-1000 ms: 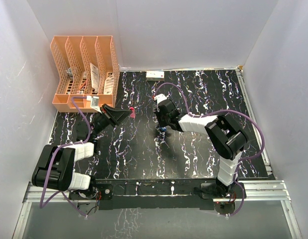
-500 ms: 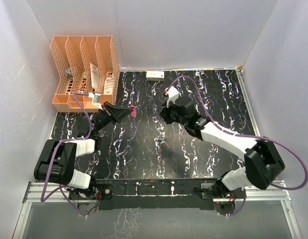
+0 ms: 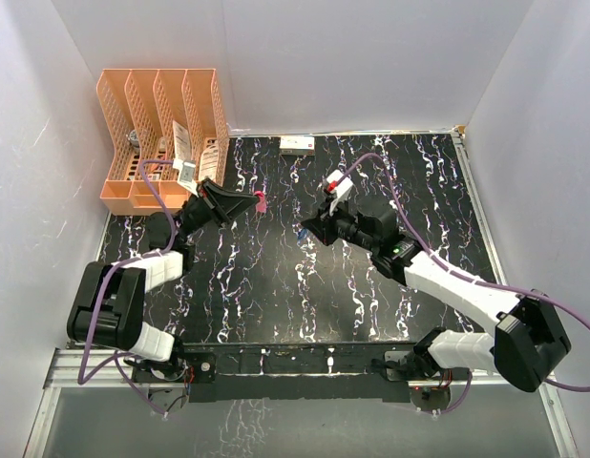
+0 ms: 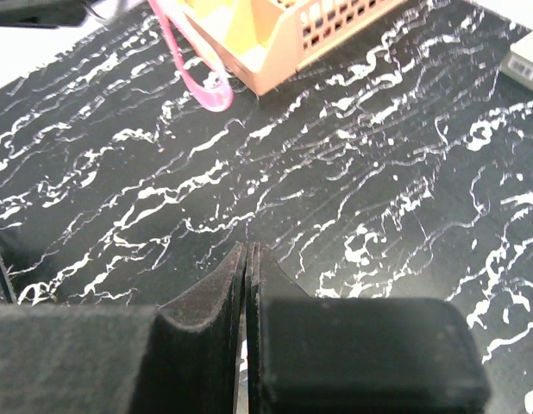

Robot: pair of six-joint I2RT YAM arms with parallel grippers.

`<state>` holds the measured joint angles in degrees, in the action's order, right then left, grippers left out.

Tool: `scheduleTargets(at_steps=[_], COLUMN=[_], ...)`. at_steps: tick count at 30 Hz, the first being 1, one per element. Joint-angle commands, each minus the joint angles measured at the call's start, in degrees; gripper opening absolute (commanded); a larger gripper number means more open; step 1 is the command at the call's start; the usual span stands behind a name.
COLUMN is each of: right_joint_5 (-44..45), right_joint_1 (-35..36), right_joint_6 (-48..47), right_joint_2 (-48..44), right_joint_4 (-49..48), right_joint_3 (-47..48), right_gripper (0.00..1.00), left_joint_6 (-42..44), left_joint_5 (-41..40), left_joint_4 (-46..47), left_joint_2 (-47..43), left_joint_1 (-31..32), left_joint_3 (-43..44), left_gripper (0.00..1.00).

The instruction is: Put the keys on the keyring

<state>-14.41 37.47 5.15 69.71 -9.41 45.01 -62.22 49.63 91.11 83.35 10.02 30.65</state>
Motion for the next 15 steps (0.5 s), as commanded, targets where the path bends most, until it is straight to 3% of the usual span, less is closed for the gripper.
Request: scheduleTargets(at_steps=[1,15], right_joint_5=[-4.7,-7.9], right_joint_1=[-0.2,-0.5], right_joint_6=[-1.9,-1.0], right_joint_2=[-3.7,-3.6], right_joint_4=[-11.6,-18.1], right_joint_3=[-2.0,-2.9], right_gripper=[0.00,0.00], left_joint_6=[-0.9,8.7], left_joint_5=[3.7,12.6], left_joint_4=[11.3,11.3], left_joint_2=[0.6,0.8], left_joint_1=[1.1,5.2], left_joint_3=[3.1,2.3], left_gripper=[0.00,0.00])
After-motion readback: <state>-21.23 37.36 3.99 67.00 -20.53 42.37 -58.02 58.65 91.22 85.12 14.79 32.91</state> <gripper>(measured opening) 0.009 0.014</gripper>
